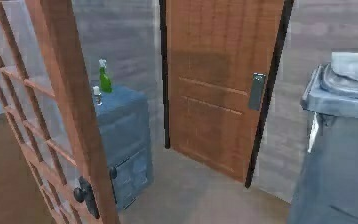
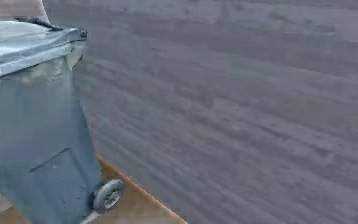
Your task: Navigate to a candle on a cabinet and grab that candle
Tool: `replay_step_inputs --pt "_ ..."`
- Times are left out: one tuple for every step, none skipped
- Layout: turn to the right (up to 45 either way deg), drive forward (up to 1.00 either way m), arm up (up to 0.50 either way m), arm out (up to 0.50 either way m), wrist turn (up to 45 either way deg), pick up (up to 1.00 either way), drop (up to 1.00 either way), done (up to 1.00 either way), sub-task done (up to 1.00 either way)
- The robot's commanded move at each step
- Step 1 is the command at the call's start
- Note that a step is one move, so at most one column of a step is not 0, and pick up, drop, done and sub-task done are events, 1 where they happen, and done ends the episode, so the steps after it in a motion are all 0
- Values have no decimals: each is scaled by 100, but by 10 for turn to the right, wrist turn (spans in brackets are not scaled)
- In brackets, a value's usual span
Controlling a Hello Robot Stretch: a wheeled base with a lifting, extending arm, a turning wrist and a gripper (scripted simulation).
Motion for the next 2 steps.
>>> replay_step_inputs --pt "0 55 0 0 0 0 0 0 0" --pt "0 15 0 0 0 0 0 0 0"
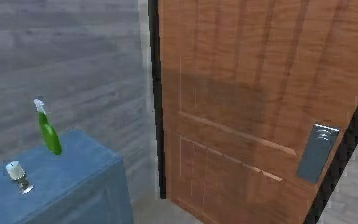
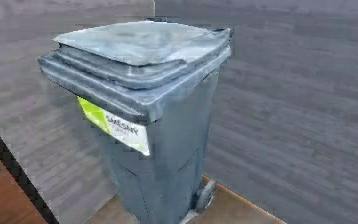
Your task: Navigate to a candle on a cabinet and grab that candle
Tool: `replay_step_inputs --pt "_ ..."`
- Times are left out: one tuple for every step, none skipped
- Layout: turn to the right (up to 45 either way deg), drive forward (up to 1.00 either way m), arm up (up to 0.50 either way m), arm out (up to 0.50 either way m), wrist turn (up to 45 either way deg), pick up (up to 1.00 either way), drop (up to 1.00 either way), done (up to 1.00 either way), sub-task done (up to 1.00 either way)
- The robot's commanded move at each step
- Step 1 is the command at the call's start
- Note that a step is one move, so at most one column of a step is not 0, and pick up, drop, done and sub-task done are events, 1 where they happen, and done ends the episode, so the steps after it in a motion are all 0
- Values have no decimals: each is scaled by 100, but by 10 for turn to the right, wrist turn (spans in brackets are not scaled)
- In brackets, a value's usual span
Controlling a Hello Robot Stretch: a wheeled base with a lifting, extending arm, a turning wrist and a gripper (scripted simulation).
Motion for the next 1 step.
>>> replay_step_inputs --pt "-360 0 0 0 0 0 0 0 0"
